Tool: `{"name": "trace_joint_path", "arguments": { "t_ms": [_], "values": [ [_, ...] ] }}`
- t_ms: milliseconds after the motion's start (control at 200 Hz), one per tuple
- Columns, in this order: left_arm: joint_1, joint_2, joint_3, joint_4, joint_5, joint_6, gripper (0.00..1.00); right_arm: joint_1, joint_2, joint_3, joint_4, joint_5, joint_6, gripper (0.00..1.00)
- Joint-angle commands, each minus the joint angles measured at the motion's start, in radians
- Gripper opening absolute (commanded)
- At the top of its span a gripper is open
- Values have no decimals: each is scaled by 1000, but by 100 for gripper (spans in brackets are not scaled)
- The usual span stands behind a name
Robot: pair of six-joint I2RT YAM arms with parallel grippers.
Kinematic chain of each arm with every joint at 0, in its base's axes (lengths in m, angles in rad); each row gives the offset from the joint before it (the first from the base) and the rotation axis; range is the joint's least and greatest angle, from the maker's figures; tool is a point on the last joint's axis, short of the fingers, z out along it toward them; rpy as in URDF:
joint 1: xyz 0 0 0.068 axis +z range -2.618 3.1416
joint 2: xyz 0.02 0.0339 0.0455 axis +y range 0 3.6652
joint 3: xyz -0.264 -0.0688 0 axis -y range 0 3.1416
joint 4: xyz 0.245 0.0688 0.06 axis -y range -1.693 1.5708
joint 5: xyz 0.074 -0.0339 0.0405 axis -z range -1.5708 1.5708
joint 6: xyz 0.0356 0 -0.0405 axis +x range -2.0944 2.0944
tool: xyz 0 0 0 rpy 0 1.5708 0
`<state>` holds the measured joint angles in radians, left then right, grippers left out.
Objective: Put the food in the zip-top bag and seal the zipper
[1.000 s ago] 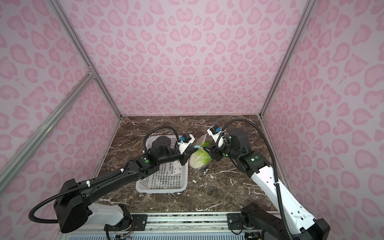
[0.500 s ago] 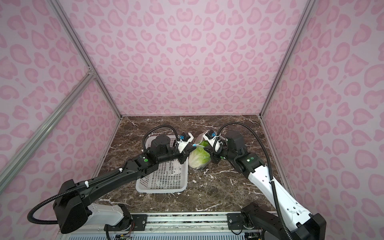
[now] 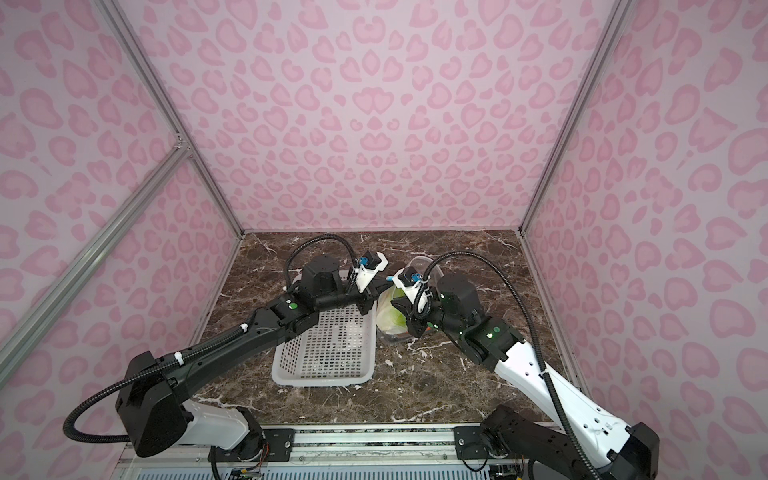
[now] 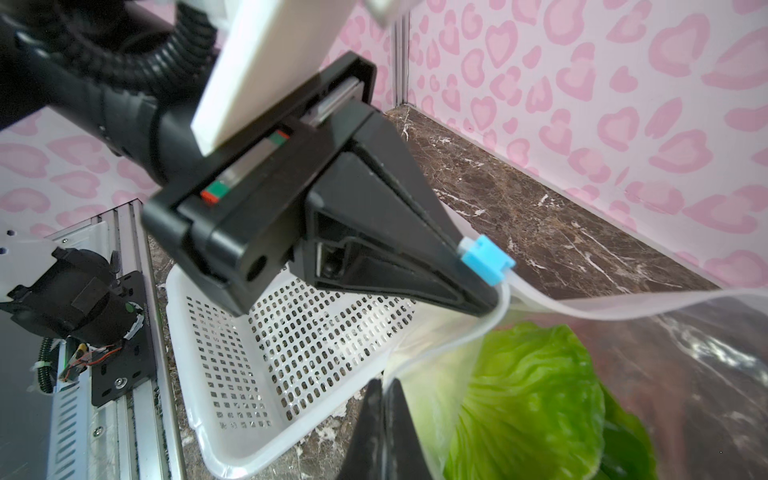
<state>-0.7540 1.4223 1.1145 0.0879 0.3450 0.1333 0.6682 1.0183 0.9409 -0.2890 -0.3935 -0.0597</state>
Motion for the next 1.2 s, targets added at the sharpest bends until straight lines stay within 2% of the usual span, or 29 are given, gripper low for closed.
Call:
{"name": "trace_joint_path", "arguments": {
  "t_ms": [0,120,295,380,550,825,1195],
  "values": [
    [9,-2,17,28,69,34,3,11,21,17,-1,-48,23,0],
    [12,11,23,-30,126,38,4,10,39,50,-63,-28,1,0],
    [12,-32,-32,-57,186,8,4,-6,-21,84,-128,51,-68,34],
    [12,-61,-59,-61,200,3,4,-29,-49,97,-128,45,-112,42],
    [12,-88,-69,-77,221,6,4,-69,-30,138,-145,-15,-184,44],
    [12,-69,-64,-86,232,7,4,-86,52,162,-125,-160,-229,45],
    [12,-66,-57,-99,226,18,3,-129,123,174,-112,-291,-252,41]
  ]
}}
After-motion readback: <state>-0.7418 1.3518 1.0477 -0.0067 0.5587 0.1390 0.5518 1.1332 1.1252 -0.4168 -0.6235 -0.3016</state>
